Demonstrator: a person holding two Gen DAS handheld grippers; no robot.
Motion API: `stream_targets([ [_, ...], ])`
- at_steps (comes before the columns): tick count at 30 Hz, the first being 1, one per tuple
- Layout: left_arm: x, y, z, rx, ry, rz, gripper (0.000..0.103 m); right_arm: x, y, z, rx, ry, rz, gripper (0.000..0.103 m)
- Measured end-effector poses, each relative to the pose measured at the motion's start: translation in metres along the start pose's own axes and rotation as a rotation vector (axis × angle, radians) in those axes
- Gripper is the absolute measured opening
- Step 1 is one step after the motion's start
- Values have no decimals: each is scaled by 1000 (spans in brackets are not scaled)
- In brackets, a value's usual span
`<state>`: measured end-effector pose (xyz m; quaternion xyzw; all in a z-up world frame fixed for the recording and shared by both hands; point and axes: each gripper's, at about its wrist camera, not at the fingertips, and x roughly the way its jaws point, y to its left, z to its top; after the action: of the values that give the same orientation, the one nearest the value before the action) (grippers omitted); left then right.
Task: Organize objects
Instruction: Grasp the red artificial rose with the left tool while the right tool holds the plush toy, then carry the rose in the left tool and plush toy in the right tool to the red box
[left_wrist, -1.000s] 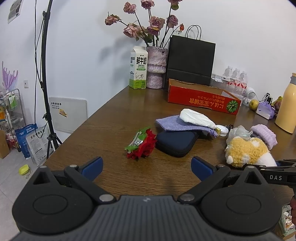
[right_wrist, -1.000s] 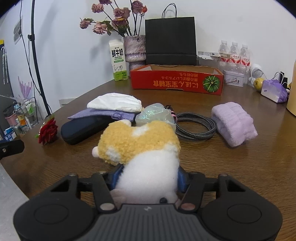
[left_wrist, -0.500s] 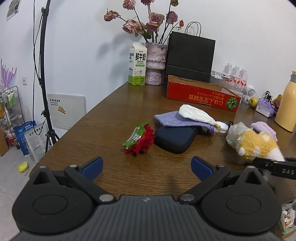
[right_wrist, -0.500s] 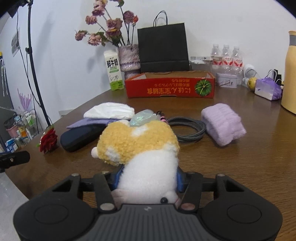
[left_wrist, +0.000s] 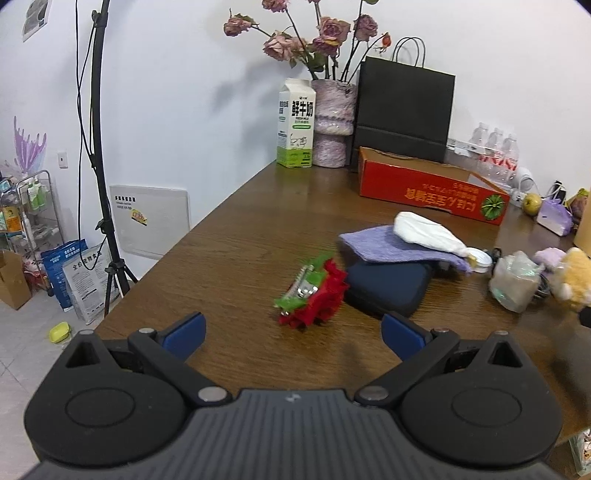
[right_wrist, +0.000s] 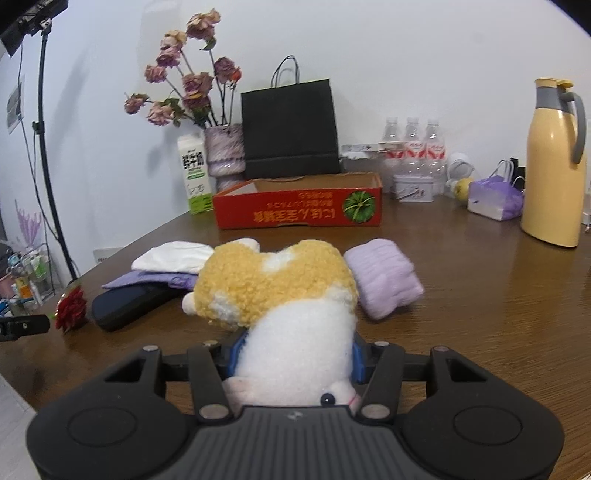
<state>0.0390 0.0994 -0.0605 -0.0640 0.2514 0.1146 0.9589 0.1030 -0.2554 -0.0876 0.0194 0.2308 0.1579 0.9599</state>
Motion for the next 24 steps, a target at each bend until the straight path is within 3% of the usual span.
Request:
stream_targets([
  [17,64,-2,18,45,53,36,101,-3,-2,0,-3,-5,-9,51],
  [19,67,-2,16,48,69,25,95,-3,-2,0,-2,-4,-9,51],
  [21,69,-2,14,49,78,3,69,-3,-3,0,-2,-3,-8,51],
  [22,67,-3,14,52,66,1,60,-3,-3,0,-2,-3,-7,51],
  [23,65,-4,14,51,59,-5,41,-3,-2,0,-3,-3,-7,51],
  [24,64,-4,14,46,57,-12,40,-2,-2,1,-3,-3,-6,51],
])
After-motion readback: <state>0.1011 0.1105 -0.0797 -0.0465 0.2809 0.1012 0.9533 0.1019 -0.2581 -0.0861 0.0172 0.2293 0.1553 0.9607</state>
